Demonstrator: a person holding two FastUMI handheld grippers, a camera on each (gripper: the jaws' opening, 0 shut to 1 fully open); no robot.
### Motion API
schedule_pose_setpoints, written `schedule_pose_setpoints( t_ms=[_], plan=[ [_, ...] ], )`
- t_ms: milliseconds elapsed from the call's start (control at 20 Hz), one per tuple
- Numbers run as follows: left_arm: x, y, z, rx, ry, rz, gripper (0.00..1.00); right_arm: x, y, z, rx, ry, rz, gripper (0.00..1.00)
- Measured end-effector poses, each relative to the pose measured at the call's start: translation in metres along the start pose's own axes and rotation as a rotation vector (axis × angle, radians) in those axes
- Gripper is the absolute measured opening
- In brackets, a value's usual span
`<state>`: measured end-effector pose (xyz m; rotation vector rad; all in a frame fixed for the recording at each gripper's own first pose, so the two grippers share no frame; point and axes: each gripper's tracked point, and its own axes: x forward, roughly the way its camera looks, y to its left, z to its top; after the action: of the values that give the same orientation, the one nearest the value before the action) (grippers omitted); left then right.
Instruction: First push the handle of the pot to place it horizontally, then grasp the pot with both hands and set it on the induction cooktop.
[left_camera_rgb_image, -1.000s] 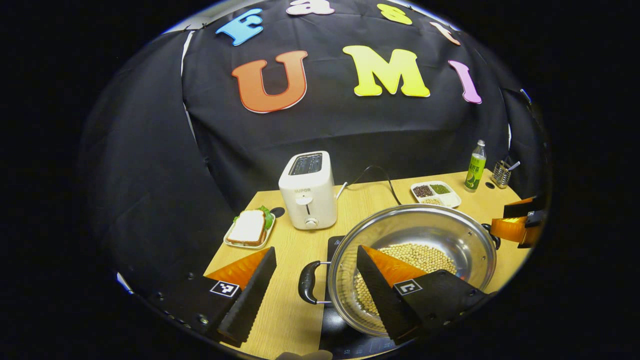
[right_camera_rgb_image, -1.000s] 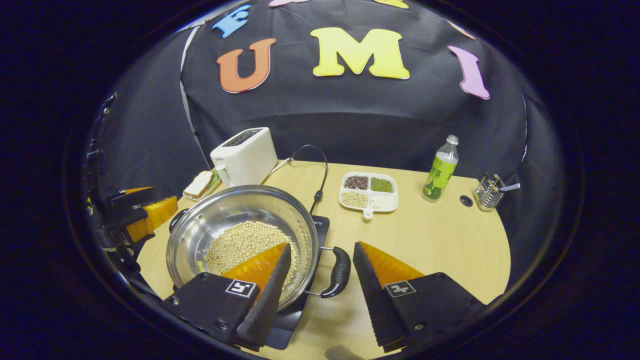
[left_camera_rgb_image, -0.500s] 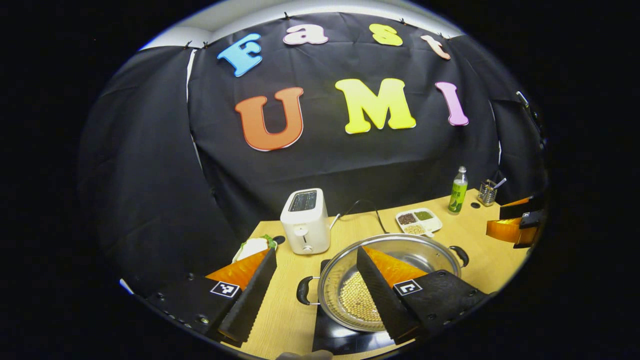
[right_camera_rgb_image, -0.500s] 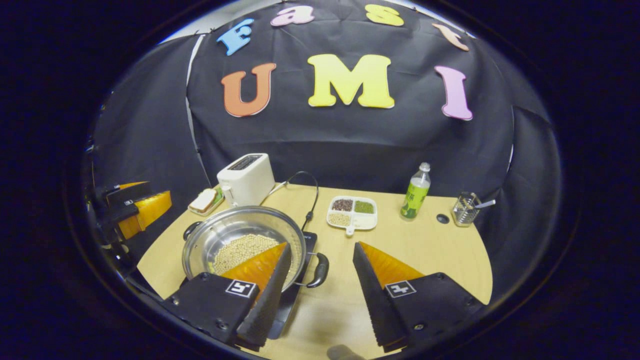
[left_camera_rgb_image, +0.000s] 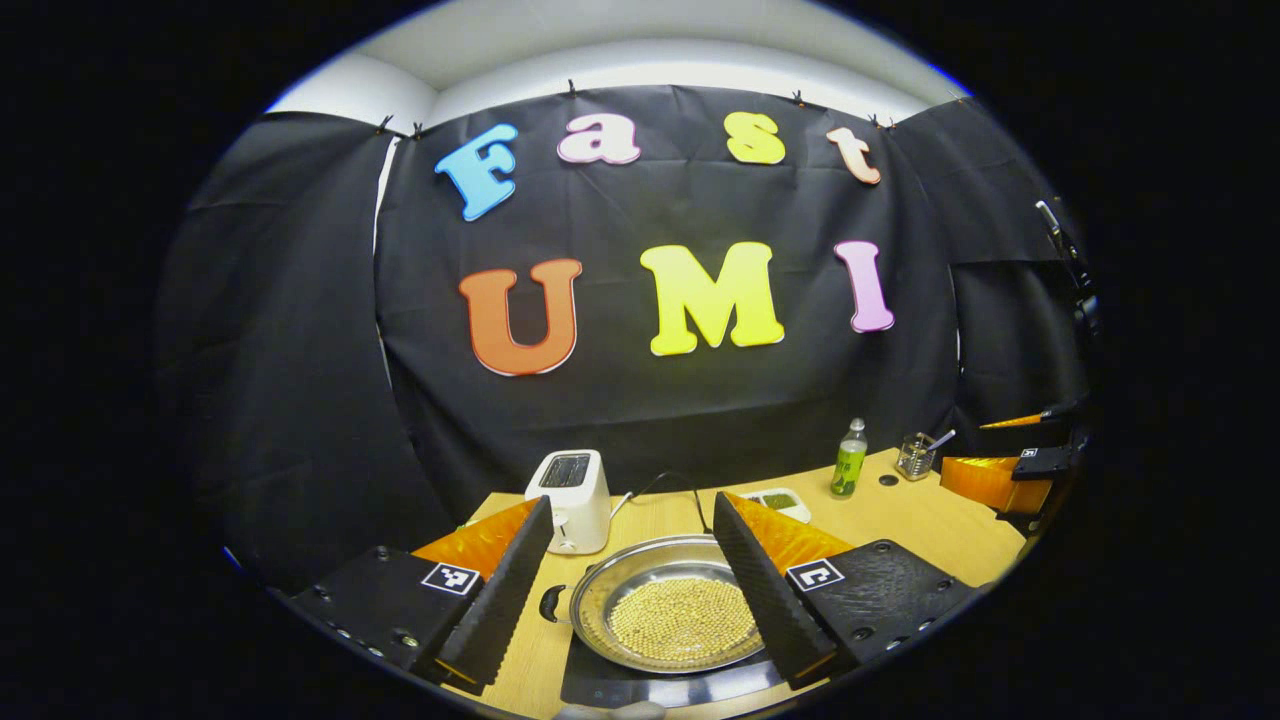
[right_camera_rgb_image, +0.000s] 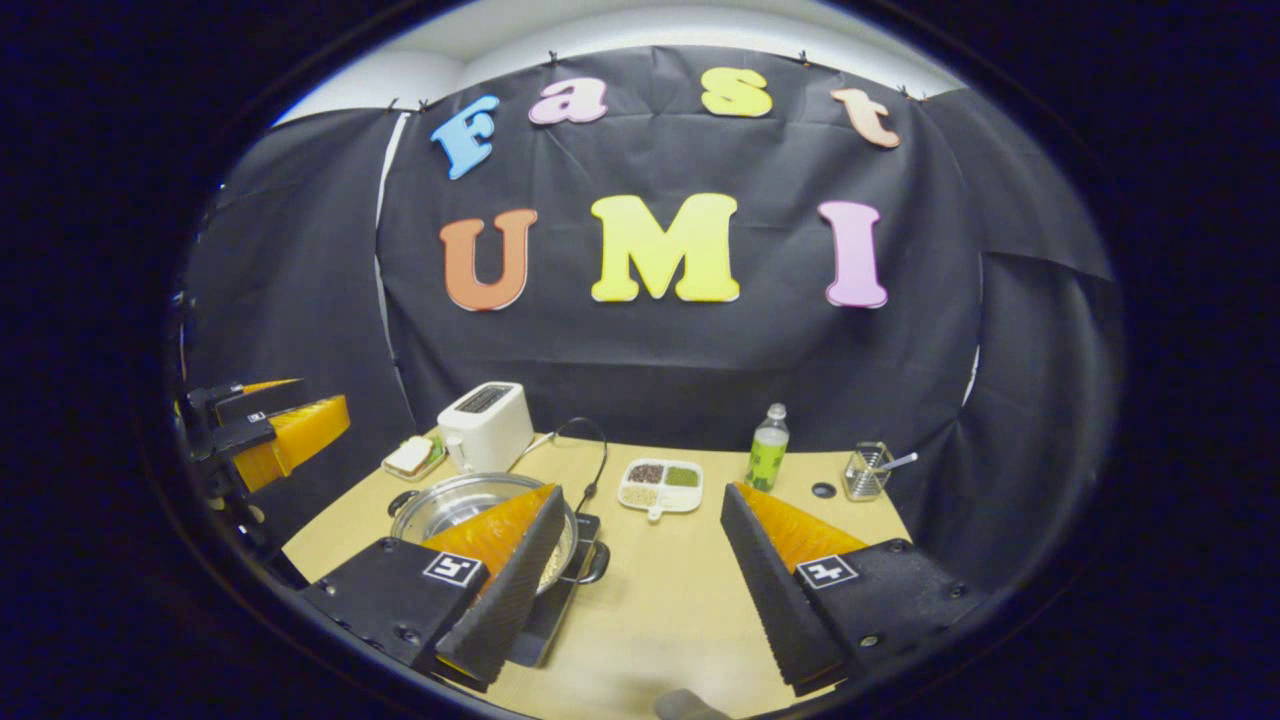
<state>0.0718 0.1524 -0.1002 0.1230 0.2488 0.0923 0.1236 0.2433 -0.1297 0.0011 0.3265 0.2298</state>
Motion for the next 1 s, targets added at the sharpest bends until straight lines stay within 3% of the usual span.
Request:
schedule_pose_setpoints(
  t_ms=[450,700,1000],
  plan=[
    [-0.068,-0.115,0.049,-0.031,-0.088,-0.029,0.95,-0.102,-0.109,0.067,0.008,-0.182,-0.012,1.00],
    [-0.103,-0.175,0.083,-0.051,-0.147,-0.033,0.95,-0.148,-0.179,0.074,0.015,-0.233,-0.028,0.99],
    [-0.135,-0.215,0.110,-0.049,-0.192,-0.032,0.95,-0.180,-0.228,0.074,0.036,-0.264,-0.042,0.99]
  ],
)
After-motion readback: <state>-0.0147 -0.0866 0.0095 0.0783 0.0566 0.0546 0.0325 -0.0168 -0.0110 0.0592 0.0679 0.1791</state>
